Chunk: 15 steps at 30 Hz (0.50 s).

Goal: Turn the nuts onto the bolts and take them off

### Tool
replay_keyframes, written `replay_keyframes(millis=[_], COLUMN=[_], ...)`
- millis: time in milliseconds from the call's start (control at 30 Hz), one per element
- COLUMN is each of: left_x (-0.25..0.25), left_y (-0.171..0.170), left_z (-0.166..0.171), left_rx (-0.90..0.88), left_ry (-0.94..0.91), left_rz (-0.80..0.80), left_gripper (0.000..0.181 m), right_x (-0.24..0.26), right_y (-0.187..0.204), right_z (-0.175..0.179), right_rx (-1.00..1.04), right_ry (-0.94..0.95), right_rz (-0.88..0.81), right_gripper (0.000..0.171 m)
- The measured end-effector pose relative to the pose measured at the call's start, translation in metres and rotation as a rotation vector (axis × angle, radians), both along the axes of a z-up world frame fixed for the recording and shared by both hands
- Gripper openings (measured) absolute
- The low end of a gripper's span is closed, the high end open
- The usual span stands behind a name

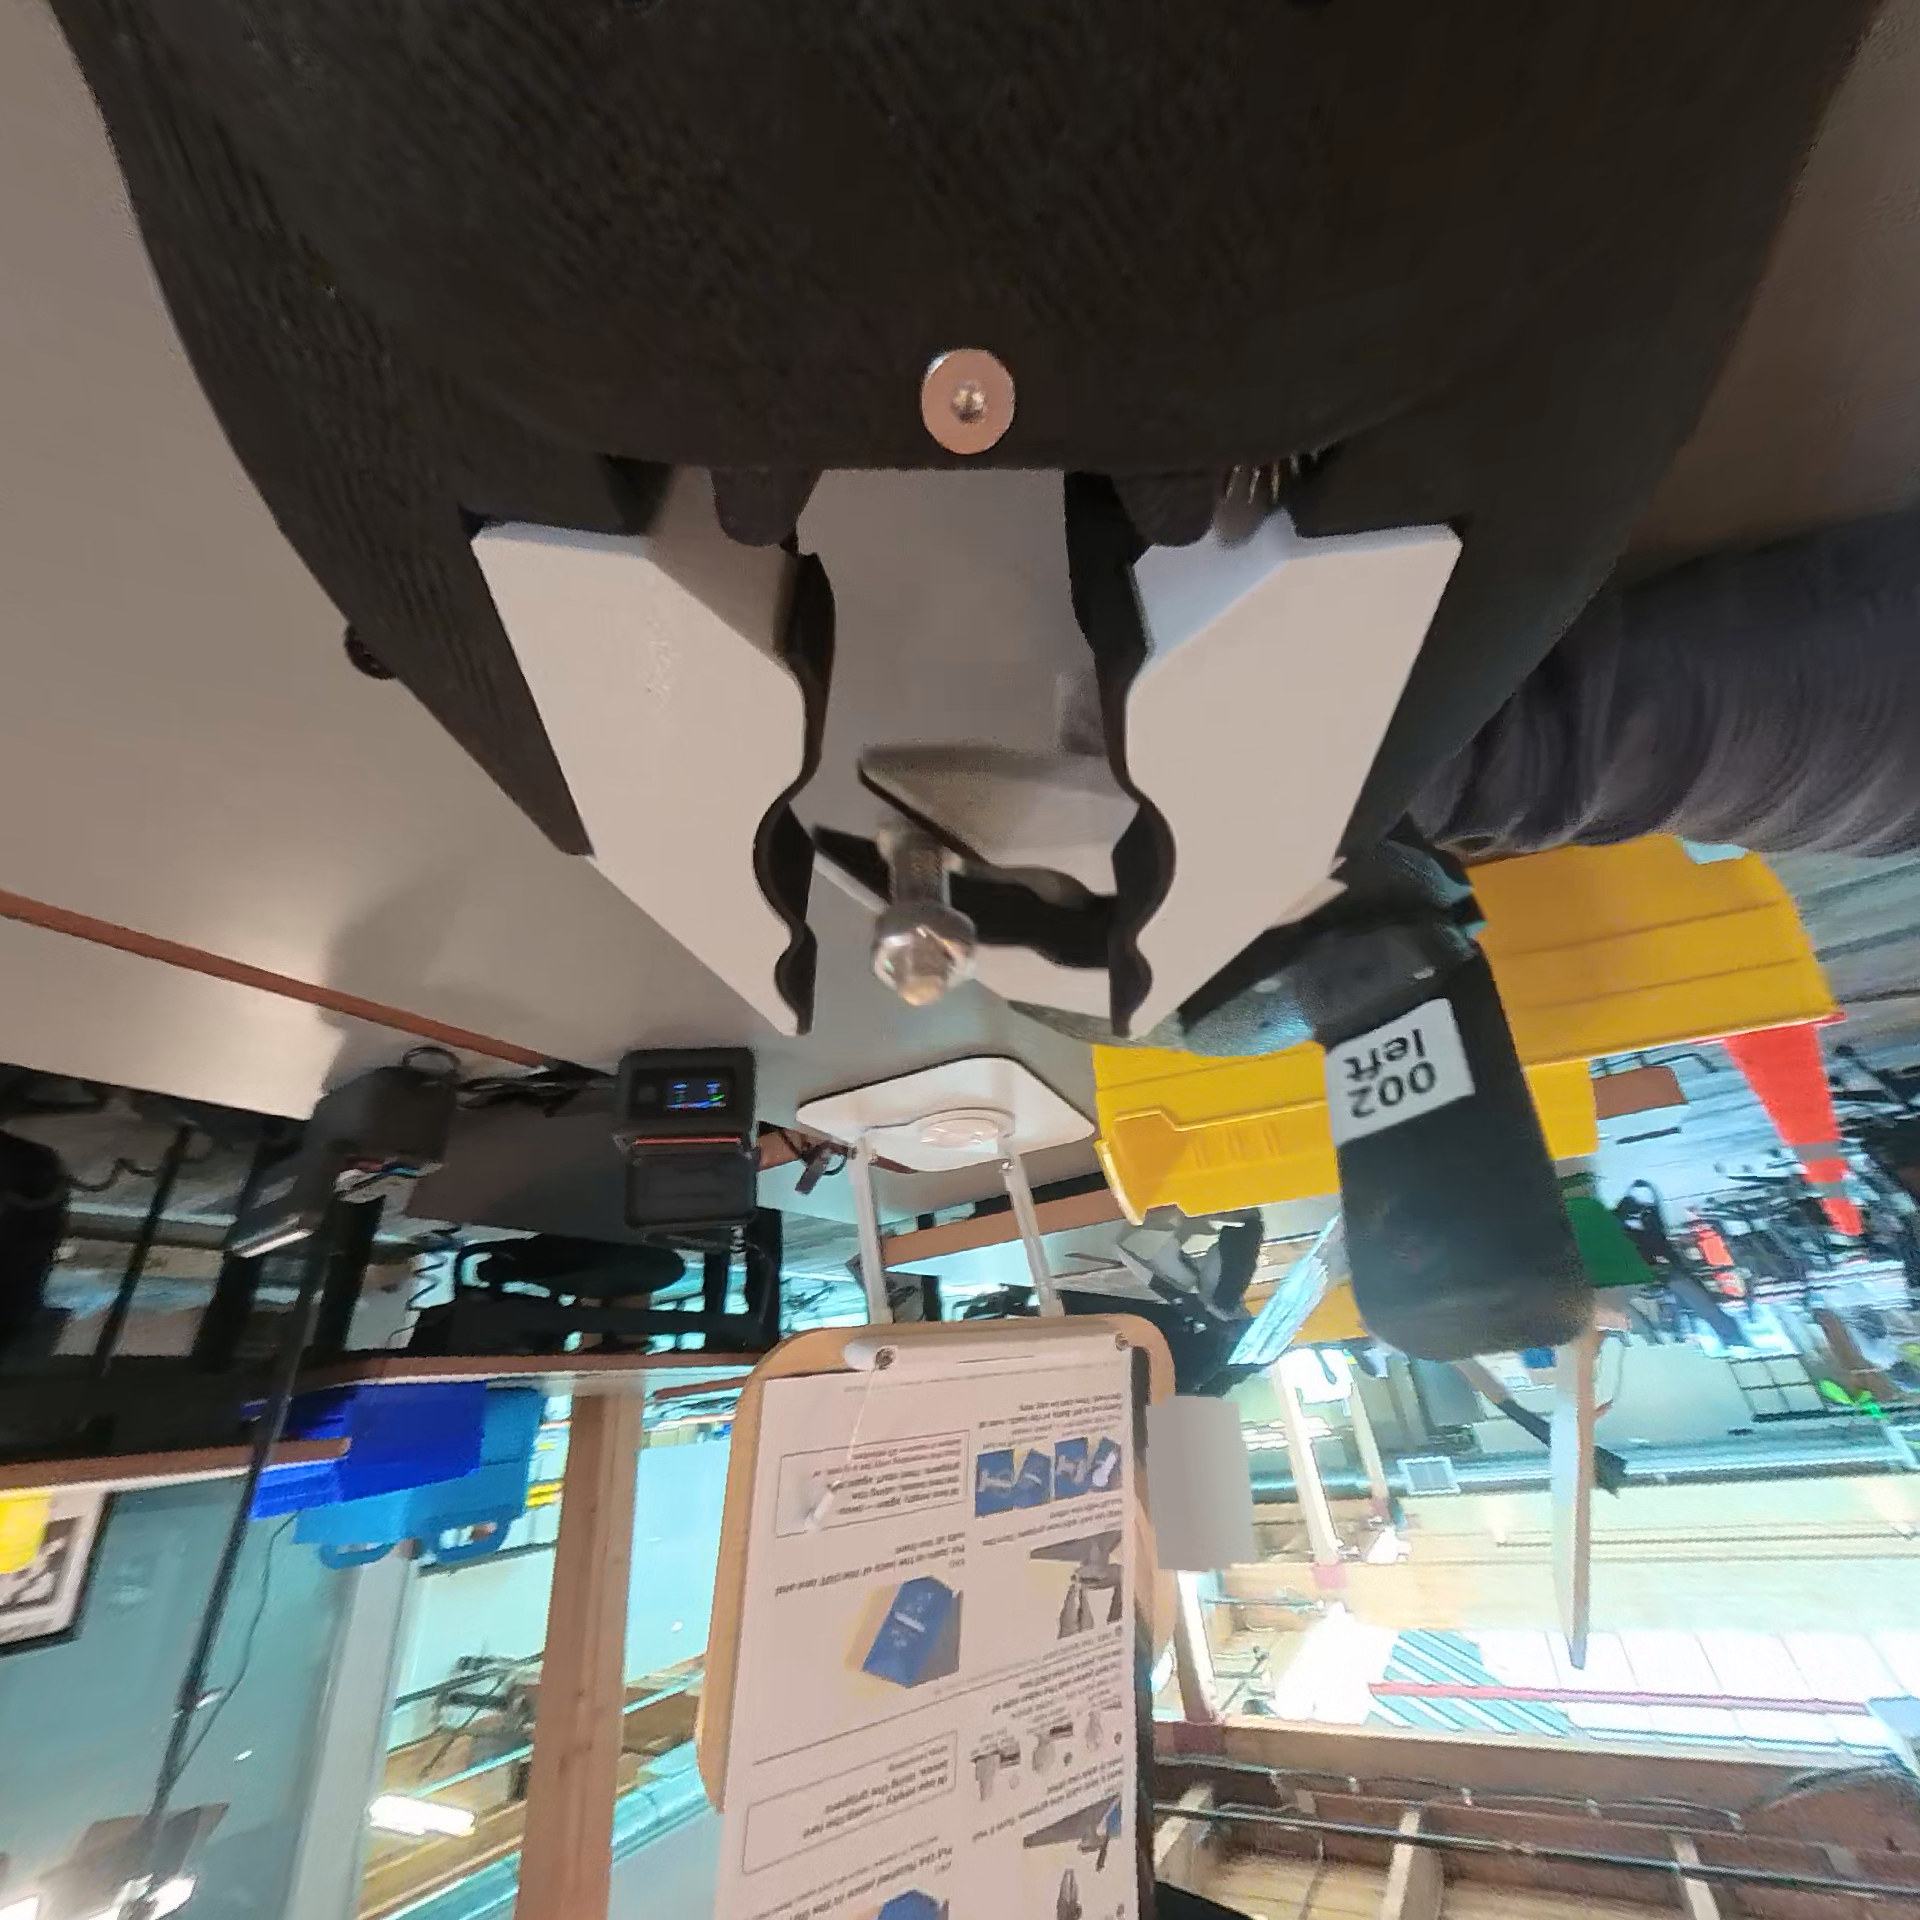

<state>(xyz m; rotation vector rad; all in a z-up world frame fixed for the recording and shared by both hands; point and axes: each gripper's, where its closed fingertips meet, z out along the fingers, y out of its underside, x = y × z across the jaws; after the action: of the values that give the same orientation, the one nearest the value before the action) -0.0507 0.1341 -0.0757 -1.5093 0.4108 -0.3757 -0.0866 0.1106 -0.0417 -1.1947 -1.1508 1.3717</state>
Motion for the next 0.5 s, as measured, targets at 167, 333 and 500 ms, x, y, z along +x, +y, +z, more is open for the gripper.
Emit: replay_keyframes(millis=[167,333,500], left_x=[-0.039,-0.031,0.004], left_y=[0.007,-0.005,-0.008], left_z=[0.003,0.012,0.004], left_rx=[0.010,0.038,-0.006], left_ry=[-0.030,-0.068,-0.032], left_rz=[0.247,0.054,-0.085], left_gripper=[0.015,0.015,0.015], right_x=[0.000,0.002,0.001], right_y=[-0.006,0.003,-0.011], right_z=[-0.005,0.000,0.000], right_rx=[-0.016,0.008,-0.001], right_ry=[-0.052,-0.016,-0.014], right_rz=[0.060,0.005,0.066], right_gripper=[0.048,0.050,0.051])
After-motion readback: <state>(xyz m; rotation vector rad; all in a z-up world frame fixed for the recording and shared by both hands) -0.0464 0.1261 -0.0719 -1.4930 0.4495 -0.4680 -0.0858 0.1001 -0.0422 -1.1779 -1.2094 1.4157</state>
